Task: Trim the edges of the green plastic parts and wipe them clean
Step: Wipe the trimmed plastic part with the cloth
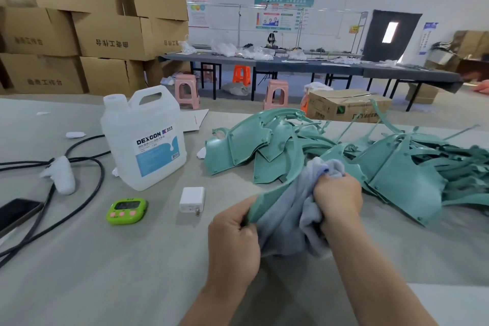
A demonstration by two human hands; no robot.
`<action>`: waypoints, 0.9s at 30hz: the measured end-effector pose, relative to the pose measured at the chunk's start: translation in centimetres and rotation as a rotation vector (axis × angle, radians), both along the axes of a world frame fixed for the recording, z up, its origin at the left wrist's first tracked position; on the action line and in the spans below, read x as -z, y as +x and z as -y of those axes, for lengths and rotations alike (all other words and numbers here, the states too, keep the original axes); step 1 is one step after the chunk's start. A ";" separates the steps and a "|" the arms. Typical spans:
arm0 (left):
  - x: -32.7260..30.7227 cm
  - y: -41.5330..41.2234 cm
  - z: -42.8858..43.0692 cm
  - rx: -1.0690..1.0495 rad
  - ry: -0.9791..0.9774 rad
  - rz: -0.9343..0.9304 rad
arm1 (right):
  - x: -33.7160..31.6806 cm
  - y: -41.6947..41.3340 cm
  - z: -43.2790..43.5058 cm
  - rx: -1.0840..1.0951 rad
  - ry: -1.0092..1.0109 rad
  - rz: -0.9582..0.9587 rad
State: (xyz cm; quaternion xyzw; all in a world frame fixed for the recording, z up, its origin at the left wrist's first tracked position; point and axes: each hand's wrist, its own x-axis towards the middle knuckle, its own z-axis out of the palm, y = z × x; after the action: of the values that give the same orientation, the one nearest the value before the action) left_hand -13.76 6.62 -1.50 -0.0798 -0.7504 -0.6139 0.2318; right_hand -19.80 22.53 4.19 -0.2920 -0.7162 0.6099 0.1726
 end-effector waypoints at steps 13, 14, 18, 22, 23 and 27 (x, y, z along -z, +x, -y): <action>0.3 -0.3 0.5 -0.372 -0.790 -0.782 | 4.4 4.4 -3.0 -0.730 -0.343 0.004; 0.3 -0.3 0.4 -0.340 -0.799 -0.799 | 4.1 4.7 -2.4 -0.700 -0.320 -0.029; 0.3 -0.1 0.2 -0.382 -0.703 -0.638 | 4.3 4.6 -1.6 -0.602 -0.538 -0.090; -0.1 -0.2 -0.2 -0.219 0.030 -0.016 | 4.3 4.6 -1.8 -0.486 -0.608 -0.122; 0.1 -0.5 -0.6 -0.029 0.259 0.070 | 4.4 4.5 -1.9 -0.474 -0.573 -0.128; 0.8 -0.9 -2.4 0.232 0.712 0.307 | 4.2 4.6 -1.7 -0.522 -0.239 -0.169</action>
State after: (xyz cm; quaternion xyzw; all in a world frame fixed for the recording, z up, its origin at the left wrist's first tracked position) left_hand -14.62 8.98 -2.27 0.0140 -0.5027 -0.8623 0.0594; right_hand -15.25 24.21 0.04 -0.0646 -0.6733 0.7358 0.0332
